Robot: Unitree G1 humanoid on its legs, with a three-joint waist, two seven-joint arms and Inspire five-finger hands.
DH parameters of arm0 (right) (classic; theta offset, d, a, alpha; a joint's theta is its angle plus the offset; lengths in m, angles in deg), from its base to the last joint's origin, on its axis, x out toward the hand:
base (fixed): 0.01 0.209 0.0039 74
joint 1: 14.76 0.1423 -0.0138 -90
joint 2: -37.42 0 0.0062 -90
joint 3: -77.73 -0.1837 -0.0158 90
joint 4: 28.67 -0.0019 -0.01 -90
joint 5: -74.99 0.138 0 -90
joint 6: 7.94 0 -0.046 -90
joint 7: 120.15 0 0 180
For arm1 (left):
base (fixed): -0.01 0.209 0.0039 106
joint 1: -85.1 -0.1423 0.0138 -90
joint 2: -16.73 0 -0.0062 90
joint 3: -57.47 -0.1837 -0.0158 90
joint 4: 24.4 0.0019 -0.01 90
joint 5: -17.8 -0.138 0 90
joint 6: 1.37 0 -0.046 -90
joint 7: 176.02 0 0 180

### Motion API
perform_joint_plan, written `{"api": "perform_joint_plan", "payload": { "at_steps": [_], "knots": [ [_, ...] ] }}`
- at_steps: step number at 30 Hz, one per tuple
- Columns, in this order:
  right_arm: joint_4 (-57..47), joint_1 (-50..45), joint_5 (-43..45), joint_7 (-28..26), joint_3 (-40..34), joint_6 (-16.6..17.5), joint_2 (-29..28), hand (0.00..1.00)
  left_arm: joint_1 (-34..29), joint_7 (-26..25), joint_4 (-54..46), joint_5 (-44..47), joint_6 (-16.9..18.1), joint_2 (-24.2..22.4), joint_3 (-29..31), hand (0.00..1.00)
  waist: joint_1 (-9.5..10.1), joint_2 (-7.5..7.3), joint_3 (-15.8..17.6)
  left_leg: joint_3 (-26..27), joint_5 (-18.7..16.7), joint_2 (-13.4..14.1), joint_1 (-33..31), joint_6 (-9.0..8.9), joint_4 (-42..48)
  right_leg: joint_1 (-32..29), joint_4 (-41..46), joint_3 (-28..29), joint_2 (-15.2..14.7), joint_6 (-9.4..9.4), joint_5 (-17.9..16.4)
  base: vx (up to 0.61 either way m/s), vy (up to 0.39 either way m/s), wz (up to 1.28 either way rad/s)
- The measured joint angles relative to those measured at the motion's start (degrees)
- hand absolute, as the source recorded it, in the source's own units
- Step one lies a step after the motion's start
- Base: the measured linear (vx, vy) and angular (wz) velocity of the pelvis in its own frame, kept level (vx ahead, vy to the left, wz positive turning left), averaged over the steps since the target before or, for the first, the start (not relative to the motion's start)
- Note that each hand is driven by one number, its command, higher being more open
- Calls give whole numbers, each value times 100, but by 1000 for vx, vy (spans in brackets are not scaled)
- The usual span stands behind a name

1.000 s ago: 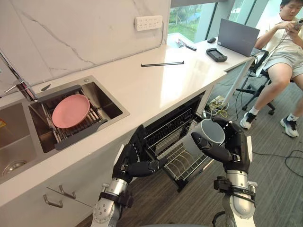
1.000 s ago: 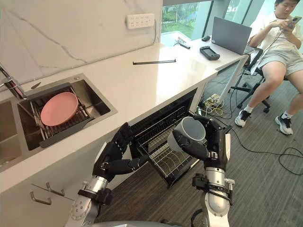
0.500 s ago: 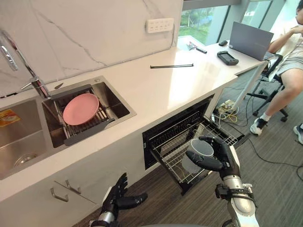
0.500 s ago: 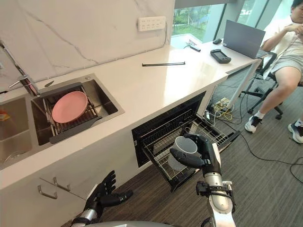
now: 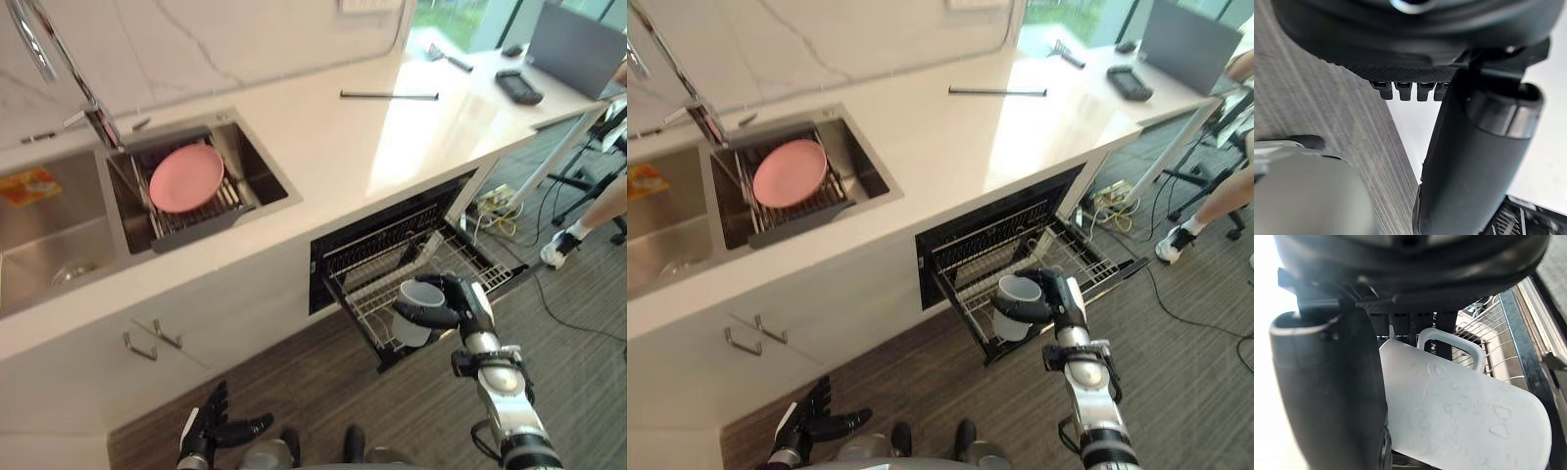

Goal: Walk over to the sink, pick up the cup, carry it to the dishwasher, place the cup inside the dishwasher, then close the dishwasher door

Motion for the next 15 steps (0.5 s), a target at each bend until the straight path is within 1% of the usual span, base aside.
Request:
{"api": "perform_joint_plan", "payload": {
  "at_steps": [5, 7, 9, 13, 15],
  "knots": [
    [294, 705, 0, 114, 4, -9, 312, 0, 258, -5, 6, 15, 53, 12, 5, 100, 59, 32, 447, -14, -49, 7, -400, 62, 286, -296, 96, -18, -26, 6, 63, -63, 29, 3],
    [385, 1019, 3, 153, 4, -9, 493, 0, 429, -11, 6, 23, 82, 14, 5, 100, 67, 49, 622, -22, -78, 20, -661, 102, 454, -469, 92, -28, -23, 0, 131, -69, 32, 3],
    [484, 1518, 4, 158, 4, -9, 728, 0, 658, -10, 2, 126, 115, 14, 4, 100, 82, 75, 871, -8, -82, 22, -927, 121, 575, -683, 89, -14, -31, 5, 212, -68, 37, -2],
    [717, 2145, 6, 65, 32, -59, 1034, 0, 915, -12, -7, 222, 158, 18, -2, 100, 131, 133, 1052, 12, -60, 14, -1237, 164, 647, -970, 83, -1, -43, -3, 285, -38, 25, -1],
    [876, 2410, -2, -50, 239, -130, 1152, 0, 969, -13, -8, 347, 190, 20, -6, 100, 149, 150, 1082, 9, -56, 11, -1343, 169, 651, -1071, 83, -6, -44, -4, 288, 0, 0, 0]
  ]
}}
